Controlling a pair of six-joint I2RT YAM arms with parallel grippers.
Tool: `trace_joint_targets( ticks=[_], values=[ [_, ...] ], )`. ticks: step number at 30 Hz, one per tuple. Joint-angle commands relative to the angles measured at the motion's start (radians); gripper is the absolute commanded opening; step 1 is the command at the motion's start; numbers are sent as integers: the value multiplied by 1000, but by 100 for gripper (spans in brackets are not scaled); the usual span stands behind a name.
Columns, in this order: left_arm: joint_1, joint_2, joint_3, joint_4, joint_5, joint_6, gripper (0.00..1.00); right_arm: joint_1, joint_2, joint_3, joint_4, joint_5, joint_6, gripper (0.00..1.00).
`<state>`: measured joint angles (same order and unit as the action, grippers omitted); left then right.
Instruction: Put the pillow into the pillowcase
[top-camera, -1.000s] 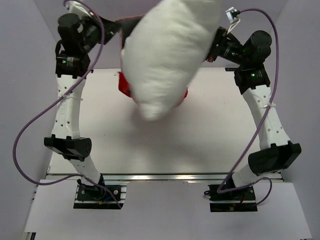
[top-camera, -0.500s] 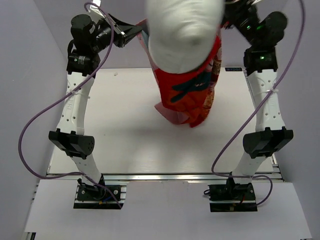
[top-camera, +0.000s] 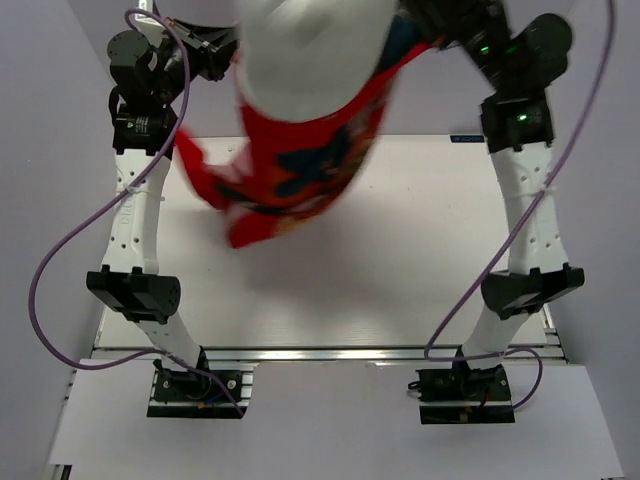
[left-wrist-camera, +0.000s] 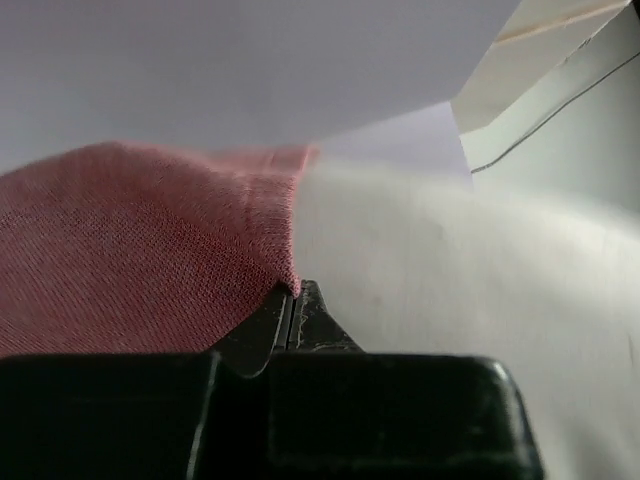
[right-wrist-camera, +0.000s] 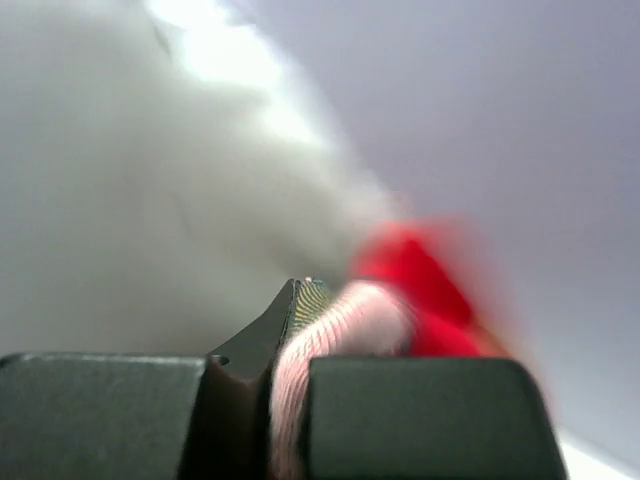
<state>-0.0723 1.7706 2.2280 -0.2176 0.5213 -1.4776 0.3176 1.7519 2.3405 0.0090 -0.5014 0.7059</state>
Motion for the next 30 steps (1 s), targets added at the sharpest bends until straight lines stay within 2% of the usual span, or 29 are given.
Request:
trace_joint_targets(
  ticks=[1, 3, 4, 5, 7, 8, 10, 11, 13, 15, 16, 17, 19, 22, 23, 24, 25, 26, 27, 29, 30],
  values=[
    [-30, -161, -33, 32, 43, -50, 0, -143, 28, 9, 86, 282, 12, 0],
    [-9, -145, 1, 29, 26, -79, 0, -83, -44, -100, 83, 160, -8, 0],
    [3, -123, 24, 30, 20, -91, 0, -34, -84, -207, 53, 129, -47, 0],
    [14, -99, 71, 26, 16, -110, 0, 92, -132, -283, 72, 44, -86, 0],
    [29, -24, 105, 14, -15, -118, 0, 249, -294, -505, 170, -15, -232, 0],
    [29, -5, 108, 21, -27, -125, 0, 409, -337, -547, 190, -14, -293, 0],
    [29, 41, 110, 23, -37, -127, 0, 527, -400, -555, 210, 30, -403, 0],
    [28, 47, 104, 12, -34, -121, 0, 549, -397, -523, 215, 53, -402, 0],
    [23, 32, 82, -2, -21, -106, 0, 526, -338, -422, 198, 150, -433, 0],
    [14, -5, 15, -5, 0, -87, 0, 372, -255, -284, 221, 263, -401, 0],
    [11, -51, -11, 1, 6, -85, 0, 303, -215, -236, 232, 305, -316, 0],
    [9, -74, -33, 1, 19, -81, 0, 161, -107, -78, 183, 329, -280, 0],
    [9, -137, -76, 6, 20, -73, 0, -8, 28, 123, 108, 348, -179, 0],
    [15, -143, -85, 20, 26, -64, 0, -35, 18, 82, 115, 299, -186, 0],
    [22, -131, -84, 27, 29, -62, 0, -13, -56, -52, 188, 250, -163, 0],
    [26, -116, -80, 38, 29, -62, 0, 36, -104, -128, 212, 215, -184, 0],
    [29, -97, -73, 56, 29, -62, 0, 204, -155, -197, 220, 189, -238, 0],
    [29, -39, -56, 98, 31, -67, 0, 297, -252, -264, 227, 172, -379, 0],
    [29, -1, -21, 98, 39, -72, 0, 393, -291, -393, 239, 159, -429, 0],
    [8, 76, 115, 95, 54, -73, 0, 602, -353, -469, 230, 168, -515, 0],
    [0, 128, 151, 96, 72, -75, 0, 629, -356, -493, 218, 194, -567, 0]
  ],
)
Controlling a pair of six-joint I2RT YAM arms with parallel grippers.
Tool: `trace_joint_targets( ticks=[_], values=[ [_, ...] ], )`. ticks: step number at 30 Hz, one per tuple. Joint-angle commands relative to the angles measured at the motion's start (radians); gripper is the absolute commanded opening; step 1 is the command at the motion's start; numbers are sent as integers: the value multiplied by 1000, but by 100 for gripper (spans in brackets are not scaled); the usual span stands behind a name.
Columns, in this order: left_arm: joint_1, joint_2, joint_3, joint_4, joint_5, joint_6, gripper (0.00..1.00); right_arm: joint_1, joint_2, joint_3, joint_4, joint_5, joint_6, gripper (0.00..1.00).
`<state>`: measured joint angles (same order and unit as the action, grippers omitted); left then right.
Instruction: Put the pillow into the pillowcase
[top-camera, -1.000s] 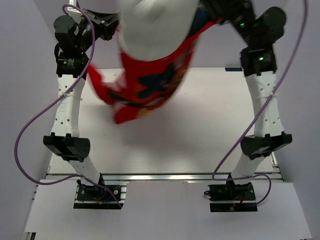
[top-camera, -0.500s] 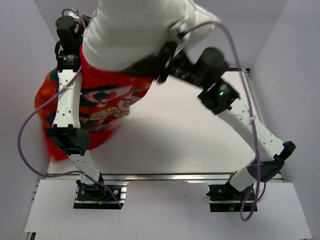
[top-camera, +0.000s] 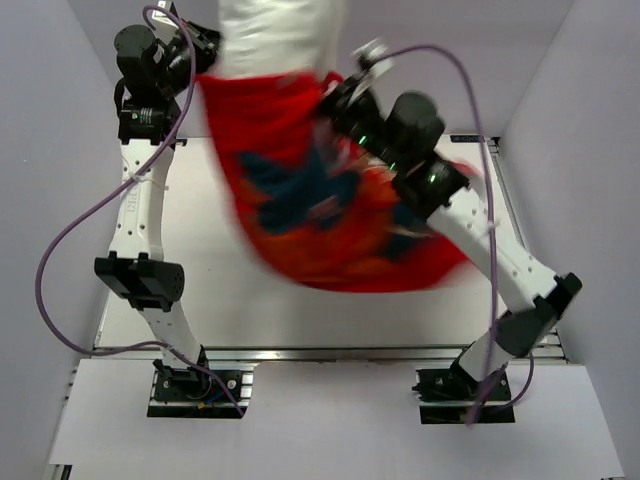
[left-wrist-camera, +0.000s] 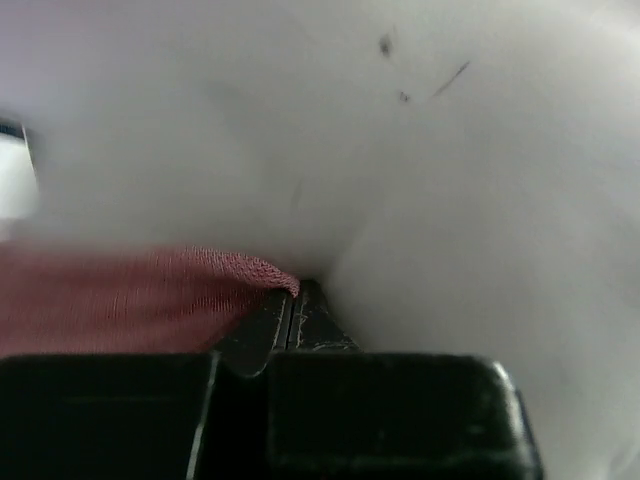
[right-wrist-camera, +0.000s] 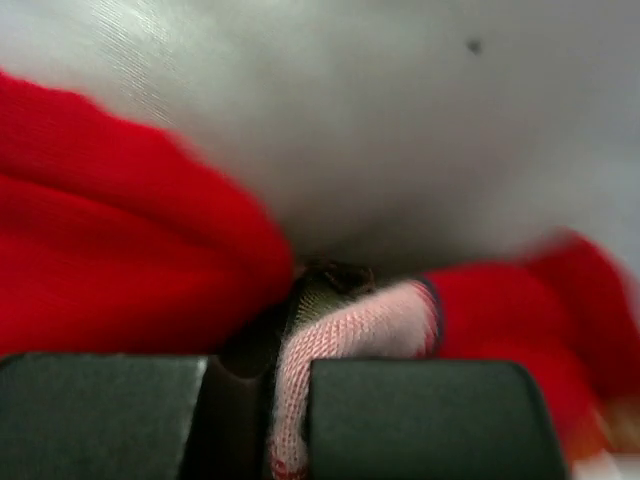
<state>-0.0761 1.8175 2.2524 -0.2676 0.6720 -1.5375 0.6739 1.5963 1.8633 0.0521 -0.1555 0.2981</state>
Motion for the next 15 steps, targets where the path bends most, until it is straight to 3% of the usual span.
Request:
trace_joint_targets(
  ticks=[1, 3, 5, 7, 10, 12, 14, 15],
  values=[
    [-10, 91, 148, 156, -66, -16, 0, 276, -196, -15, 176, -95, -174, 0],
    [-40, 65, 130, 205, -37, -16, 0, 187, -156, 13, 201, -53, -211, 0],
    [-68, 23, 60, 249, 3, -12, 0, -15, -71, 72, 218, -46, -144, 0],
    [-86, -59, 4, 260, 24, 2, 0, -199, 69, 296, 139, 2, -47, 0],
    [-82, -158, -88, 246, 15, 40, 0, -338, 168, 479, 97, 2, 45, 0],
    [-33, -155, -76, 225, 6, 51, 0, -336, 143, 461, 86, -88, 85, 0],
    [13, -98, -35, 212, -3, 57, 0, -214, 20, 285, 103, -142, 99, 0],
    [16, -72, 22, 208, -9, 56, 0, -48, -34, 204, 113, -159, 52, 0]
  ],
)
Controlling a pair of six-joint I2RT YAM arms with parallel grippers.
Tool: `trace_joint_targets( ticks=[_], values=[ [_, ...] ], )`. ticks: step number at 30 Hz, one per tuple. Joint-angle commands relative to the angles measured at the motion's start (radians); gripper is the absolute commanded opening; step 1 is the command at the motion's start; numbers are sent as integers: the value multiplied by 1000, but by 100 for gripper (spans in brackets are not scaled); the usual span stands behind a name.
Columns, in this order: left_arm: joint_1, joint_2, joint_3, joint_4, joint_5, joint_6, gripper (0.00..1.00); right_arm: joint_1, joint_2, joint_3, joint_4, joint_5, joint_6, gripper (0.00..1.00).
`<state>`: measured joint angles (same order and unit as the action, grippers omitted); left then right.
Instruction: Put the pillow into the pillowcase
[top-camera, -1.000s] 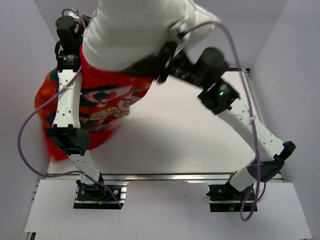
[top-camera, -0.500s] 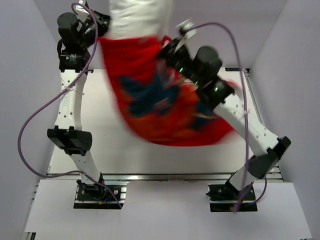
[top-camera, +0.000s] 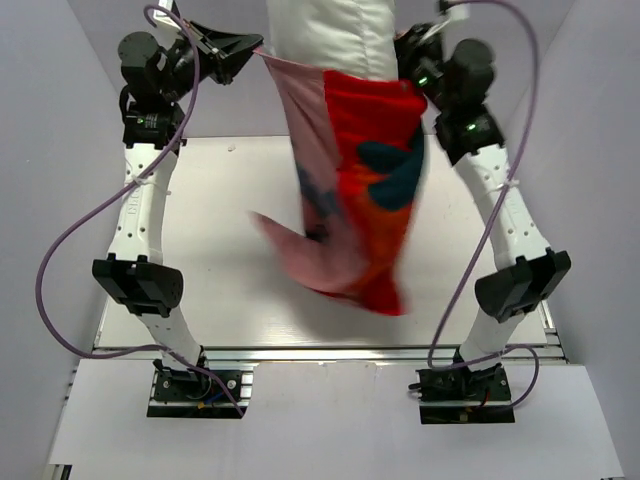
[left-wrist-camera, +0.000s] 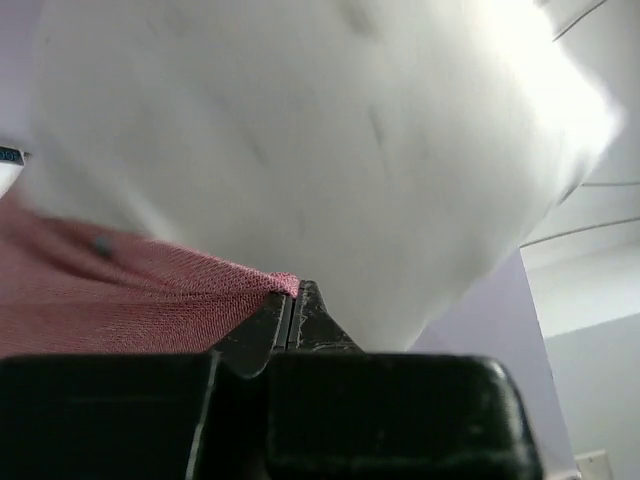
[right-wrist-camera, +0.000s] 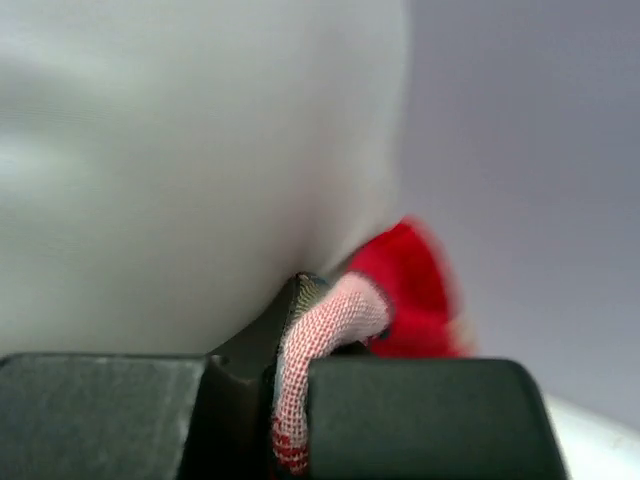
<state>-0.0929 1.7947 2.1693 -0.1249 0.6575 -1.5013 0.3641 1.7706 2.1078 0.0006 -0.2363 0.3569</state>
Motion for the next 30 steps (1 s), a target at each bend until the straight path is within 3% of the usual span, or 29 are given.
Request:
trace_joint_targets(
  ticks=[1, 3, 6, 8, 9, 12, 13, 14, 16, 17, 18, 19, 21, 23, 24, 25, 27, 29, 30],
  values=[
    [33, 7, 165, 83, -2, 13, 0, 347, -312, -210, 209, -84, -98, 0],
    [21, 57, 219, 68, 8, 12, 0, 503, -370, -304, 214, -54, -174, 0],
    [-33, 28, 151, 77, 45, 26, 0, 474, -344, -261, 220, 65, -271, 0],
    [-71, -82, 46, 113, 53, 36, 0, 269, -242, -185, 243, 72, -201, 0],
    [-79, -121, -47, 117, 56, 47, 0, 127, -129, -23, 189, 101, -165, 0],
    [-61, -214, -121, 104, 41, 82, 0, -37, 18, 324, 41, 85, -20, 0],
    [-23, -215, -121, 91, 36, 90, 0, -39, 32, 351, 24, 68, 2, 0],
    [-1, -203, -109, 91, 36, 90, 0, -25, 6, 333, 27, 33, 23, 0],
    [31, -129, -19, 81, 13, 89, 0, 137, -162, 79, 102, -61, 36, 0],
    [33, -95, 22, 80, 5, 87, 0, 232, -234, -30, 125, -64, -17, 0],
    [33, -18, 74, 79, 1, 81, 0, 430, -293, -130, 148, -63, -80, 0],
    [27, 20, 131, 62, 5, 69, 0, 514, -378, -272, 176, -60, -164, 0],
    [6, 66, 248, 47, 19, 62, 0, 600, -398, -290, 162, 15, -223, 0],
    [-40, 37, 200, 62, 53, 64, 0, 525, -341, -188, 165, 92, -283, 0],
    [-59, 7, 152, 95, 62, 67, 0, 352, -311, -140, 176, 80, -263, 0],
    [-94, -71, 102, 116, 70, 67, 0, 257, -222, -81, 182, 87, -236, 0],
    [-113, -144, -24, 154, 79, 78, 0, 29, -105, 188, 141, 115, -153, 0],
    [-108, -211, -64, 140, 70, 105, 0, -71, 39, 416, 84, 98, -54, 0],
    [-93, -216, -65, 105, 65, 125, 0, -95, 44, 435, 73, 86, -32, 0]
  ],
)
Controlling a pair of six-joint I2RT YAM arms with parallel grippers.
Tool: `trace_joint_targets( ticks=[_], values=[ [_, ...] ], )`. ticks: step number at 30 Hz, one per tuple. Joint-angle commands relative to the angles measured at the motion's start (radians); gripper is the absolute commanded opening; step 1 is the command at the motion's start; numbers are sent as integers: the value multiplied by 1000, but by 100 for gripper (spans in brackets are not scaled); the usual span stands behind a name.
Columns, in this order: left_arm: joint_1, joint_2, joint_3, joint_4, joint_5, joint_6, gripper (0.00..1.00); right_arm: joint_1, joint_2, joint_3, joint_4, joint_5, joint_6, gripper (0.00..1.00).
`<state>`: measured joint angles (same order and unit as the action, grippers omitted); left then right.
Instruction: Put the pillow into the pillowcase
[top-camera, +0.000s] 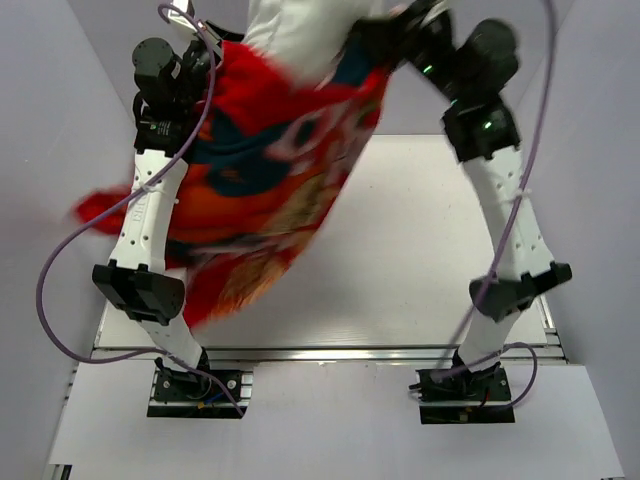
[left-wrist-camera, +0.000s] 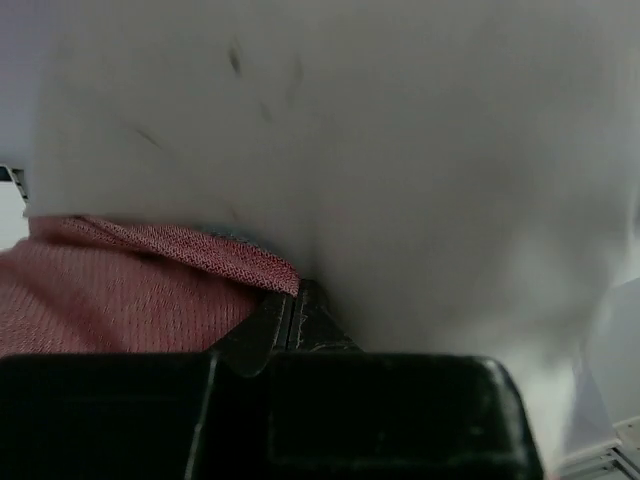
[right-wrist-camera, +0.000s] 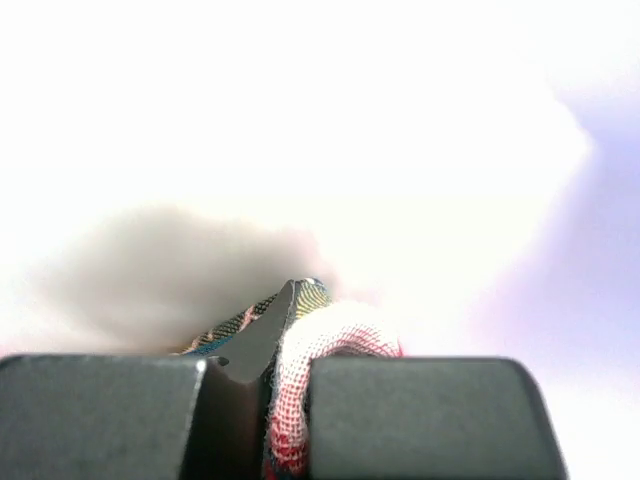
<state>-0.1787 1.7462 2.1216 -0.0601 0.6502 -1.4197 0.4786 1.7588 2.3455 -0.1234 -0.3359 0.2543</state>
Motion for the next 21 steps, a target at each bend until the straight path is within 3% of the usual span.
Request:
trace_joint_targets(
  ticks=[1, 2, 4, 5, 6, 7, 9, 11, 13, 14, 17, 19, 21],
  values=[
    [31, -165, -12, 37, 72, 44, 0, -201, 29, 181, 192, 148, 92, 0],
    [54, -133, -3, 37, 72, 44, 0, -172, -25, 20, 208, 106, 136, 0],
    [94, -79, 58, 35, 49, 44, 0, 83, -247, -232, 306, 48, 61, 0],
    [97, -7, 93, 37, 42, 44, 0, 206, -318, -446, 330, 51, -23, 0],
    [97, 34, 136, 42, 29, 33, 0, 439, -403, -513, 338, 66, -144, 0],
    [90, 73, 229, 45, 31, 21, 0, 530, -419, -544, 314, 92, -183, 0],
    [68, 143, 302, 52, 37, 1, 0, 589, -414, -542, 280, 161, -223, 0],
    [33, 132, 293, 86, 69, -1, 0, 525, -388, -508, 289, 219, -286, 0],
    [1, 37, 157, 147, 116, 5, 0, 280, -310, -386, 294, 212, -226, 0],
    [-20, -52, 47, 201, 130, 10, 0, 106, -224, -247, 278, 216, -177, 0],
    [-36, -166, -72, 195, 126, 54, 0, -155, -40, -13, 243, 216, -58, 0],
    [-33, -217, -97, 140, 71, 97, 0, -184, -2, 112, 187, 171, 26, 0],
    [7, -185, -39, 40, 43, 131, 0, -108, -83, 34, 189, 82, 92, 0]
  ],
)
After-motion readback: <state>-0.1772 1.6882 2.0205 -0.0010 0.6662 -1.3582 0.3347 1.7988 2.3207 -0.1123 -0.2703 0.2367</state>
